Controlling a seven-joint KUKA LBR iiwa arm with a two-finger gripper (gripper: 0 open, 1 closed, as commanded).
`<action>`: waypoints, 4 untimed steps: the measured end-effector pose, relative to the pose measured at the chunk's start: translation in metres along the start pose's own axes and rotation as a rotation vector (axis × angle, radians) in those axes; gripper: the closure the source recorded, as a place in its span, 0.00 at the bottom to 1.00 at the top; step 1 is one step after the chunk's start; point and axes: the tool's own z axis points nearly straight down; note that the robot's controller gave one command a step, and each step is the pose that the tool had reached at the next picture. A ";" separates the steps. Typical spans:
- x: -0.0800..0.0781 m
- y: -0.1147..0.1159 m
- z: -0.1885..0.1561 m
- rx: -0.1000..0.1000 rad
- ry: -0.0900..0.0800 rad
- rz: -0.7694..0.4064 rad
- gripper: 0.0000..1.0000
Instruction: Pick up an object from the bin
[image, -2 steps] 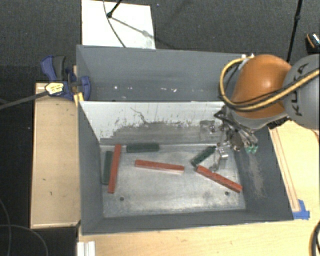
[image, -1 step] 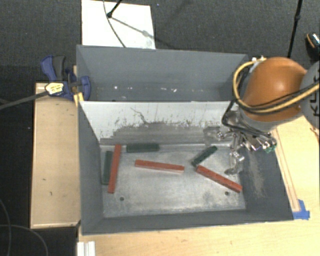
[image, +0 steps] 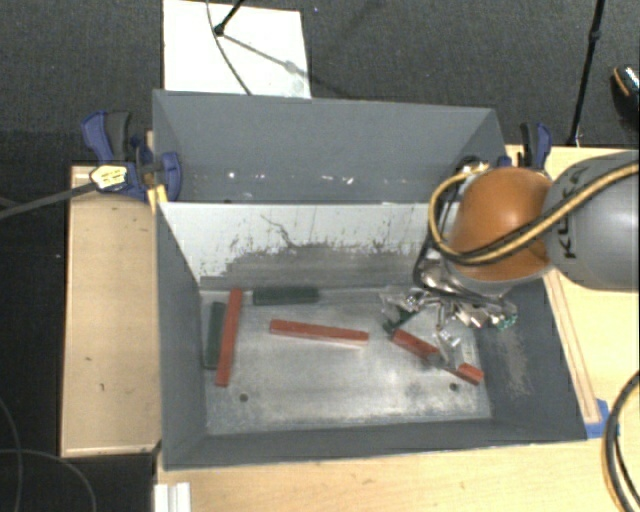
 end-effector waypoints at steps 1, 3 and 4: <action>0.038 0.004 -0.102 0.010 -0.009 -0.034 0.00; 0.049 -0.023 -0.007 0.004 -0.006 0.087 1.00; 0.049 -0.022 -0.006 0.003 -0.005 0.087 0.00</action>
Offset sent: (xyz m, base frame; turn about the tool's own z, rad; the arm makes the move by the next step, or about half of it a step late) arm -0.0339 -0.0188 0.0973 -0.0378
